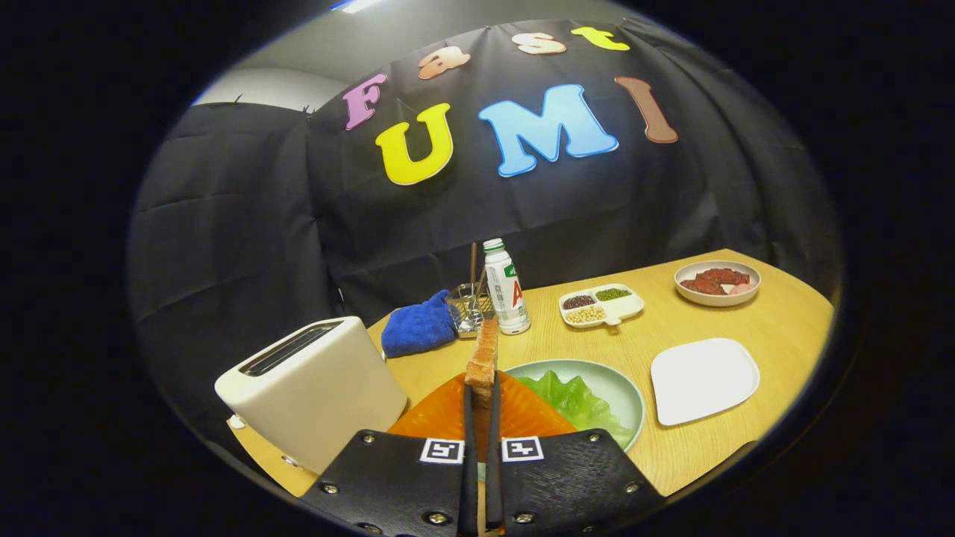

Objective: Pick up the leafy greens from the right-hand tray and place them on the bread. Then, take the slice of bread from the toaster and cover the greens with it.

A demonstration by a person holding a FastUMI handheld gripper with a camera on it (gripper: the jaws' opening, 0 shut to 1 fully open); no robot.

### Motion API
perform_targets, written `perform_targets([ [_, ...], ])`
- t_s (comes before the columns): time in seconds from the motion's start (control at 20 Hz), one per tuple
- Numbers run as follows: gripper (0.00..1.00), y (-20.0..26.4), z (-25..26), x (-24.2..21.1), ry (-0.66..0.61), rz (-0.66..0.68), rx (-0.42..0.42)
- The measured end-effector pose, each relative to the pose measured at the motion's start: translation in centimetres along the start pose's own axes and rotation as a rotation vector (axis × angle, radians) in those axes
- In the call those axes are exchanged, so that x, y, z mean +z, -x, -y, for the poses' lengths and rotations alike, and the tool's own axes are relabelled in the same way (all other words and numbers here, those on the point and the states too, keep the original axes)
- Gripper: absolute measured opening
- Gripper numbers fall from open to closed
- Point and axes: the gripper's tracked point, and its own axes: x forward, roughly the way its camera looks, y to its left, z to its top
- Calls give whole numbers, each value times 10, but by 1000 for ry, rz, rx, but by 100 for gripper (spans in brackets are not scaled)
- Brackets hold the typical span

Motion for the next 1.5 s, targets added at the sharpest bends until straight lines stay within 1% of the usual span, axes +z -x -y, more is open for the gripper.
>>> perform_targets([
  [0.1,4,-1,11,0,-3,5,-16],
  [0.25,4,-3,28,-8,56,-11,-58],
  [0.35,8,-1,36,-9,78,-18,-78],
  [0.5,18,-1,42,-11,75,-19,-86],
  [0.55,18,-1,47,-13,76,-23,-93],
  [0.7,25,0,56,-14,82,-37,-114],
  [0.75,31,-2,60,-16,91,-40,-121],
  [0.8,31,-3,64,-19,105,-49,-133],
  [0.85,33,-1,68,-20,128,-56,-141],
  [0.9,39,0,70,-21,144,-57,-147],
  [0.95,39,0,73,-22,158,-53,-152],
  [1.0,43,1,75,-19,166,-44,-158],
  [1.1,43,5,81,-11,177,-13,-173],
  [1.15,45,7,83,-7,183,4,-178],
  [1.3,45,19,92,12,211,68,-178],
  [1.5,45,40,111,36,207,125,-167],
])
